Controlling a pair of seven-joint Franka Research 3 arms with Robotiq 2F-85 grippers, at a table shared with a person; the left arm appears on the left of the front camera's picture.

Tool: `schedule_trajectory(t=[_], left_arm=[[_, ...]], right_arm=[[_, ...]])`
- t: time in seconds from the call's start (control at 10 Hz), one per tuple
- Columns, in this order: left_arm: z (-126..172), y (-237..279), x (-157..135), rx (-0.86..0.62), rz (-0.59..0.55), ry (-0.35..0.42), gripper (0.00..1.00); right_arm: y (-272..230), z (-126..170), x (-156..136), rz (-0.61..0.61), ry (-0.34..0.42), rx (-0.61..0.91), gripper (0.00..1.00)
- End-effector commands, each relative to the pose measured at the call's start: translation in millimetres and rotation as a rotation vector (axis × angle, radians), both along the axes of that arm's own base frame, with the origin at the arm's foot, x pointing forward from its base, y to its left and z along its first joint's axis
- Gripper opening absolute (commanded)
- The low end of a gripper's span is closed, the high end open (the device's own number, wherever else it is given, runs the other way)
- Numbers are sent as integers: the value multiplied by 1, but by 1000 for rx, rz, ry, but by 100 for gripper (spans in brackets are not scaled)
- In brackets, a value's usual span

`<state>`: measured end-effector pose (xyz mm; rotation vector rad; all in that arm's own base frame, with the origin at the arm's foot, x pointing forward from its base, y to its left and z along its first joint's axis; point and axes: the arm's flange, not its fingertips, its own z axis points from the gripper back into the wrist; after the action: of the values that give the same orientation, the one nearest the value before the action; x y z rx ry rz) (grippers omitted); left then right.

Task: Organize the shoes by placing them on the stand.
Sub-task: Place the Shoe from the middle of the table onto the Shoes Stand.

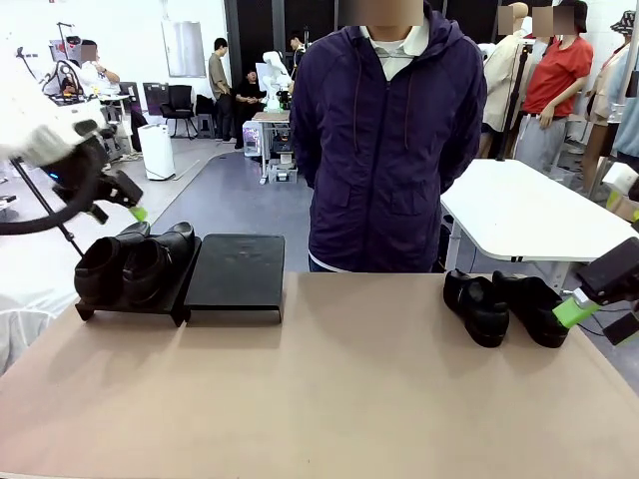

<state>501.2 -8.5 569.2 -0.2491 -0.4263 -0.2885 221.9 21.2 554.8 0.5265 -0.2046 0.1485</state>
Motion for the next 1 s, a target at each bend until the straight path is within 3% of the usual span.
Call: schedule_trajectory(t=[0.0,0.2,0.3,0.5,0.7,0.8,0.9], left_arm=[[25,21,-58,15,-79,89,100],[32,24,-141,-51,-129,130,100],[21,25,-187,-61,-23,118,100],[-2,30,-231,-88,130,102,100],[-14,57,-240,-60,262,235,100],[-15,75,-227,-77,236,256,100],[-16,48,-244,-76,186,176,100]], right_arm=[[-2,1,0,22,-9,18,100],[-2,1,0,22,-9,18,100],[-2,1,0,22,-9,18,100],[-2,1,0,22,-9,18,100],[-2,1,0,22,-9,18,100],[-2,1,0,22,-9,18,100],[-2,1,0,22,-9,18,100]])
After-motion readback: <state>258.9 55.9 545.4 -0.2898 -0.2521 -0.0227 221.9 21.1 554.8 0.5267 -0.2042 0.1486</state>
